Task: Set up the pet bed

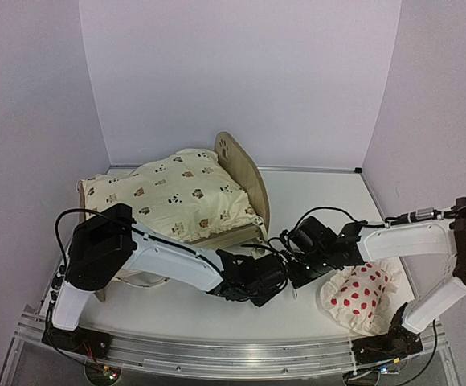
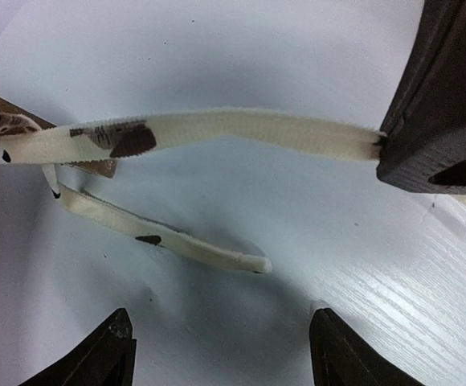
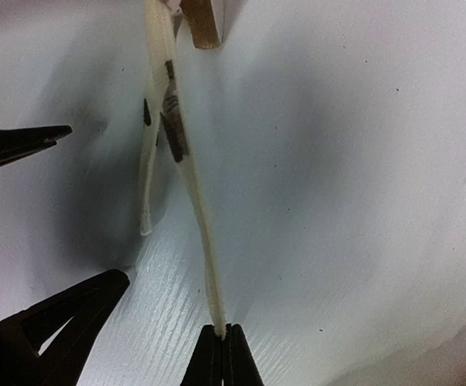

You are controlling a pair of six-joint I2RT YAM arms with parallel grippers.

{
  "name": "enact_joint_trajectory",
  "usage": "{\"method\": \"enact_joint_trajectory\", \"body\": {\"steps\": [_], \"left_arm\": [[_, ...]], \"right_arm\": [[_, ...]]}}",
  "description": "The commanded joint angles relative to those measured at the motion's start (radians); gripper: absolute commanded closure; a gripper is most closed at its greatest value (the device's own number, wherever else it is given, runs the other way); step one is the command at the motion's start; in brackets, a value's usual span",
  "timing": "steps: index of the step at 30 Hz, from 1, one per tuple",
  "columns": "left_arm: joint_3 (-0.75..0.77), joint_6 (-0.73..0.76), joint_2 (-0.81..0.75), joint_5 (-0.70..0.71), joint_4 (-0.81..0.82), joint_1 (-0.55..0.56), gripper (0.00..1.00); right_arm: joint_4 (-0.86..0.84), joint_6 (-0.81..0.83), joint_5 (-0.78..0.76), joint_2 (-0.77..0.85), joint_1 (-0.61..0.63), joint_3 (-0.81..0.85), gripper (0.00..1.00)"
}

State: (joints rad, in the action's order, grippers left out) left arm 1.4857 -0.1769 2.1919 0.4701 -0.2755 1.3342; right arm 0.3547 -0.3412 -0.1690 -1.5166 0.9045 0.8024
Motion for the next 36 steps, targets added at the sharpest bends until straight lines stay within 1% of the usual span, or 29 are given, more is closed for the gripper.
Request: {"method": "enact_joint_trajectory", "body": {"steps": [1,3,8,10,12,13,16,17,19,20,24,26,30,34,36], "left_arm": [[0.020,0.031,0.010,0.019,0.170,0.006,0.27],[0.005,0.032,0.010,0.027,0.206,0.004,0.29],[-0.016,0.035,0.017,0.043,0.250,-0.003,0.39],[-0.029,0.047,0.019,0.044,0.282,-0.006,0.40],[-0.038,0.054,0.023,0.048,0.315,-0.008,0.40],[-0.039,0.053,0.024,0.043,0.325,-0.011,0.39],[-0.045,0.044,0.028,0.016,0.351,-0.018,0.30],[-0.046,0.043,0.030,0.012,0.360,-0.018,0.29],[-0.044,0.038,0.036,0.026,0.369,-0.018,0.30],[-0.044,0.036,0.039,0.039,0.377,-0.019,0.32],[-0.055,0.032,0.046,0.110,0.417,-0.021,0.45],[-0.054,0.033,0.057,0.137,0.436,-0.024,0.49],[-0.045,0.039,0.080,0.142,0.444,-0.027,0.67],[-0.083,0.048,0.055,0.120,0.472,-0.026,0.97],[-0.119,0.056,0.014,0.079,0.485,-0.025,1.00]], "right_arm": [[-0.052,0.030,0.063,-0.030,0.010,0.017,1.00],[-0.053,0.030,0.071,-0.037,0.008,0.018,1.00],[-0.058,0.033,0.081,-0.049,0.007,0.019,1.00],[-0.059,0.034,0.085,-0.055,0.005,0.021,1.00],[-0.061,0.033,0.087,-0.062,0.005,0.022,1.00],[-0.062,0.033,0.088,-0.064,0.005,0.022,1.00],[-0.063,0.033,0.091,-0.072,0.004,0.024,1.00],[-0.063,0.033,0.092,-0.072,0.004,0.024,1.00],[-0.064,0.033,0.092,-0.071,0.003,0.023,1.00],[-0.064,0.033,0.092,-0.069,0.003,0.022,1.00],[-0.065,0.034,0.095,-0.066,0.002,0.019,1.00],[-0.065,0.034,0.095,-0.066,0.002,0.018,1.00],[-0.065,0.035,0.099,-0.070,0.002,0.018,1.00],[-0.065,0.033,0.108,-0.077,0.001,0.019,1.00],[-0.065,0.031,0.120,-0.086,0.002,0.022,1.00]]}}
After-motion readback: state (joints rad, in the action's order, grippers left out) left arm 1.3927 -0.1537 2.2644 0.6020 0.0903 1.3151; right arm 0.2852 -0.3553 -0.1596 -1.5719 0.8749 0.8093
